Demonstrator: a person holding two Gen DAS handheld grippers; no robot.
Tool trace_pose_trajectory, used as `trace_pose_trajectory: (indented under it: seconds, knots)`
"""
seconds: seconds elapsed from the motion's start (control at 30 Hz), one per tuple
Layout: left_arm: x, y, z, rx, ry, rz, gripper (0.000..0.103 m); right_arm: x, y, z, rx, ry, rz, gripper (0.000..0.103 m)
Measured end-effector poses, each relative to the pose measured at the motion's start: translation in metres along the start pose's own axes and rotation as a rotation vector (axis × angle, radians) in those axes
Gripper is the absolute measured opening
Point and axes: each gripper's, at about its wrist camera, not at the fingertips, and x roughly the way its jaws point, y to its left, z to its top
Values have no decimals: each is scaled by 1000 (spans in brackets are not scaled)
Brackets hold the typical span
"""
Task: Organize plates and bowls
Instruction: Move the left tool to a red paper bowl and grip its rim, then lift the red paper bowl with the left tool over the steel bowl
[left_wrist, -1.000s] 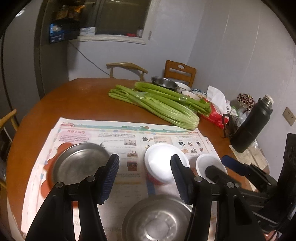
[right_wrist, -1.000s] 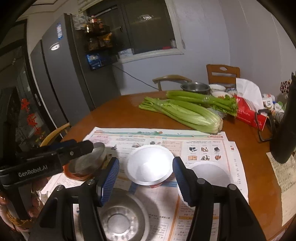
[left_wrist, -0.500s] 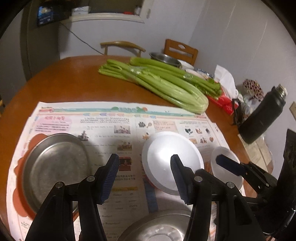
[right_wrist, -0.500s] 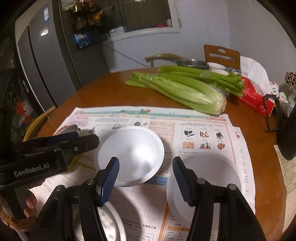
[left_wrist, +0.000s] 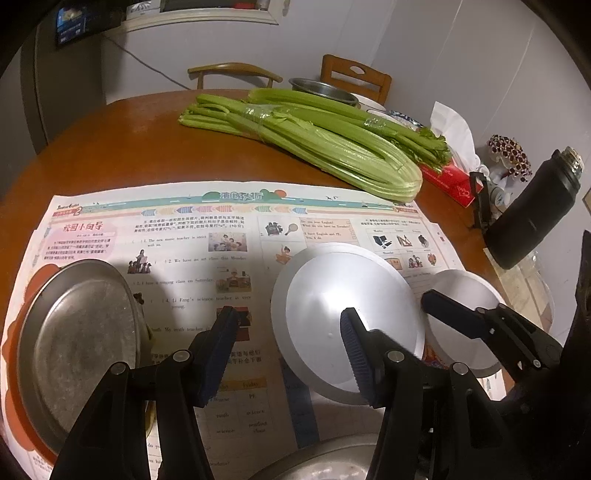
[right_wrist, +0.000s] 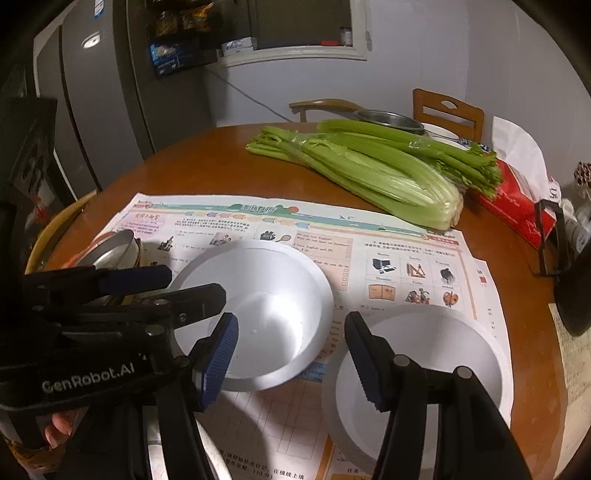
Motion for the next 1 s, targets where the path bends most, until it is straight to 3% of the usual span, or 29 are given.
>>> trace_pose_trajectory:
  seconds: [0.27,0.53,1.0]
  knots:
    - [8,5,0,-17,29,1,55,12,12,4,-59,33,-16,60]
    - [16,4,-3,-20,76,-57,34,16,12,1,-58,55,20,57]
    - [-13,6,-4,-32,24,-74,33,-8,15,4,-36,1,70,56]
